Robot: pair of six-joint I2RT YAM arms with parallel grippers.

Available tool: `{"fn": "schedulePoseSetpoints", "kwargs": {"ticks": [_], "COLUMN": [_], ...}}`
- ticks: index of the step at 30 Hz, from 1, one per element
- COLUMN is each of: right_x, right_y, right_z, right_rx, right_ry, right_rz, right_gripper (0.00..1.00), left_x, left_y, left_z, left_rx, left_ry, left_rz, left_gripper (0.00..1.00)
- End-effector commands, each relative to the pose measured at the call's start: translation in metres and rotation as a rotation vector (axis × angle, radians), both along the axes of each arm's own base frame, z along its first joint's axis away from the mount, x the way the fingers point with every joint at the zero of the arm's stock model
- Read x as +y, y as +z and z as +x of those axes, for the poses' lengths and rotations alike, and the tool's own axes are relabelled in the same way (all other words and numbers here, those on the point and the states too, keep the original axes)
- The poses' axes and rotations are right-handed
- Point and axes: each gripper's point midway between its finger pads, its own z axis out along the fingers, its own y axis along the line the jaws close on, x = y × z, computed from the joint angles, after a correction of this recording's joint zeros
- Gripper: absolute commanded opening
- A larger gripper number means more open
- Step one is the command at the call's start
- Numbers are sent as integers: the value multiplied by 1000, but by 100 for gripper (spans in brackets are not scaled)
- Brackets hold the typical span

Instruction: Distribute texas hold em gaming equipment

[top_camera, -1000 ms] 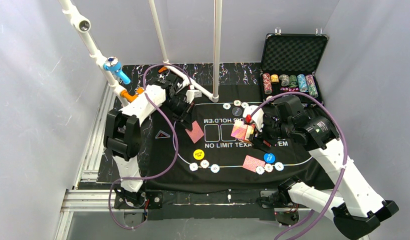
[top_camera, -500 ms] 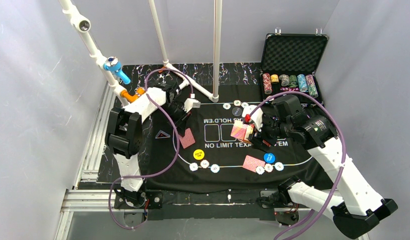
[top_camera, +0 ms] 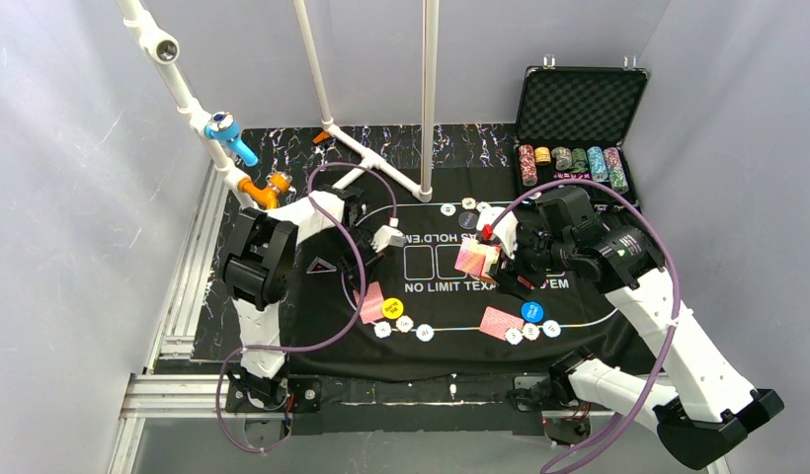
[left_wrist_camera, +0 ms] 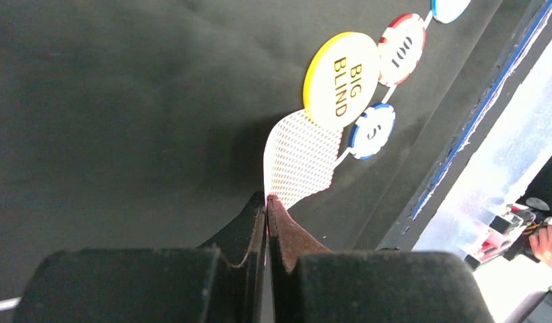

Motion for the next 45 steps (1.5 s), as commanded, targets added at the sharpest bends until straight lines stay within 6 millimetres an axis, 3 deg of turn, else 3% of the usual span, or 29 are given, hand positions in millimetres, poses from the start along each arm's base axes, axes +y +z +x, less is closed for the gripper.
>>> {"fn": "schedulePoseSetpoints", "kwargs": {"ticks": [1, 8, 11, 16, 20, 23, 27, 29, 30, 32, 37, 41, 45], "right_x": [7, 9, 9, 9, 7, 6, 4, 3, 3, 2, -3, -6, -10], "right_y": [18, 17, 16, 16, 16, 17, 18, 17, 16, 16, 15, 14, 13], "right_z": [3, 4, 4, 4, 2, 1, 2, 1, 1, 0, -1, -1, 3], "right_rx": [-41, -36, -32, -33, -35, -39, -48, -48, -46, -45, -52, -61, -75], "right_ry": [11, 17, 21, 22, 20, 18, 10, 6, 4, 1, -13, -17, -29], "right_rz": [50, 49, 47, 46, 44, 43, 42, 44, 44, 41, 29, 15, -6], "right_gripper": [1, 1, 1, 1, 1, 1, 1, 1, 1, 1, 1, 1, 1], "left_x": [-7, -12, -14, -16, -17, -14, -28, -45, -53, -68, -99, -125, -136], "left_y": [9, 7, 7, 19, 37, 48, 85, 113, 127, 150, 203, 235, 228], "left_z": [-21, -42, -41, -25, -11, -5, 3, 8, 14, 28, 48, 44, 56], "left_rx": [-8, 1, -10, -76, -157, -205, -268, -287, -309, -352, -450, -346, -334], "left_ry": [-42, -44, -28, 29, 64, 74, 116, 171, 212, 317, 356, 262, 330], "left_rz": [-39, -29, -17, 8, 12, 26, -63, -148, -192, -271, -491, -611, -508], "left_gripper": [0, 2, 12, 40, 55, 58, 63, 93, 98, 98, 98, 98, 98]}}
